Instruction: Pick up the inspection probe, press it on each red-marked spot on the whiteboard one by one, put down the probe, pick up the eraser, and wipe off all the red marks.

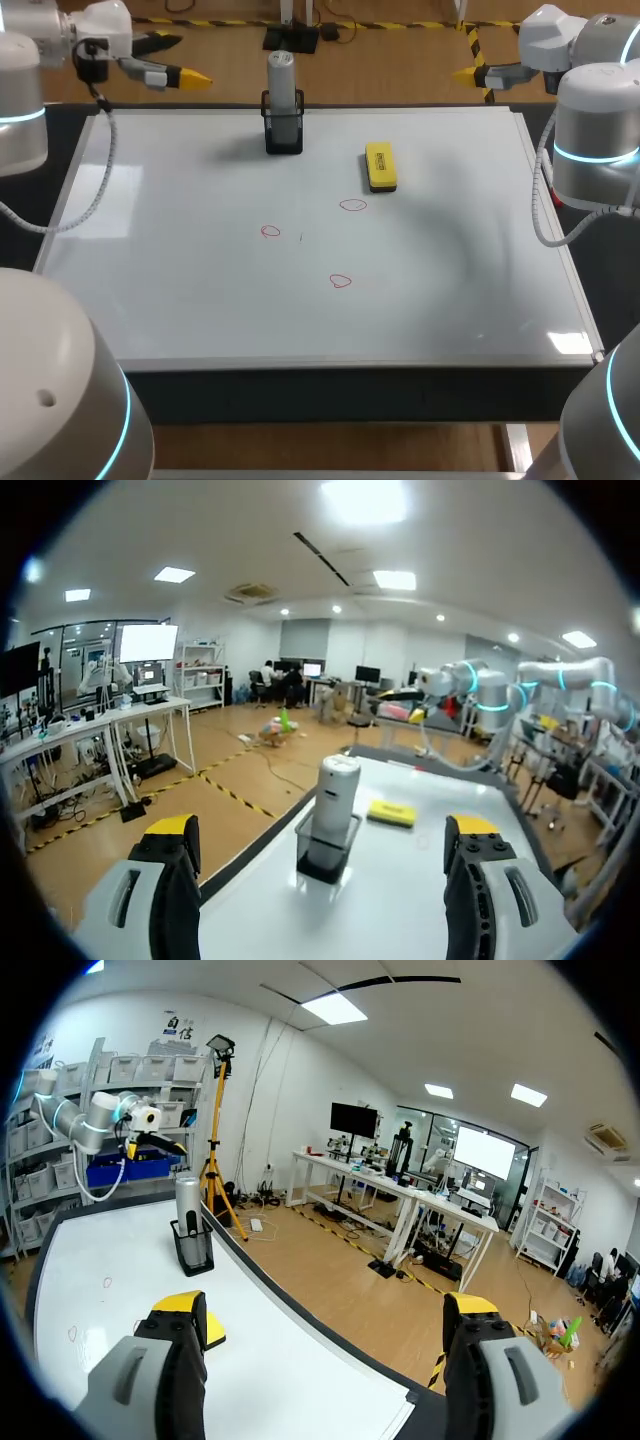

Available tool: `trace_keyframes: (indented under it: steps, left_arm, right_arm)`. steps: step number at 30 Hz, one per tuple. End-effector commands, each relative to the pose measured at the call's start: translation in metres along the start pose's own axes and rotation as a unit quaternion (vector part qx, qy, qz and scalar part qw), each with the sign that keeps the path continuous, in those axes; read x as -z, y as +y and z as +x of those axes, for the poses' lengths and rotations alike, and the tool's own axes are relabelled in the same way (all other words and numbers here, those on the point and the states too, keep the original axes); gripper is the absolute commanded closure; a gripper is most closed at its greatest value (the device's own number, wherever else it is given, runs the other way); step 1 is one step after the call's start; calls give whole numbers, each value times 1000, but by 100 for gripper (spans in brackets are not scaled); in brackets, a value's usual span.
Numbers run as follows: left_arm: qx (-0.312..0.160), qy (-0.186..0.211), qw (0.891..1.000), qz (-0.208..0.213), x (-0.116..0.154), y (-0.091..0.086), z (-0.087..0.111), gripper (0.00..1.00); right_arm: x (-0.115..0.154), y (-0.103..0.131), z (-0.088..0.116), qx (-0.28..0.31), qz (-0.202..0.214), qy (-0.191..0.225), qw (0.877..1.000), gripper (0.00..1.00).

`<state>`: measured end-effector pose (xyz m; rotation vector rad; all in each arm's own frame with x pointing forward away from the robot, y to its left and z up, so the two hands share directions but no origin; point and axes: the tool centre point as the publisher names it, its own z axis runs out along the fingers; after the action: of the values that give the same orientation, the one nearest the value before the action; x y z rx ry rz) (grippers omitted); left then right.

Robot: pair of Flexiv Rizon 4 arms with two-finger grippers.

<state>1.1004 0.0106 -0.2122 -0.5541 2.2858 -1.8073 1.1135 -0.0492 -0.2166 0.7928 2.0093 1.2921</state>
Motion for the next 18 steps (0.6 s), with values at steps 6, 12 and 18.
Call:
trace_keyframes:
  steps: [6, 12, 18]
  left_arm:
    - [-17, 112, 992, 47, -12, 8, -15, 0]
    - [-29, 156, 985, 64, -25, 8, -16, 0]
    - [-39, 188, 979, 75, -41, 7, -15, 0]
  right_arm:
    - [0, 0, 0, 0, 1, 0, 1000, 0]
    - [0, 0, 0, 0, 1, 0, 1000, 0]
    - [0, 0, 0, 0, 1, 0, 1000, 0]
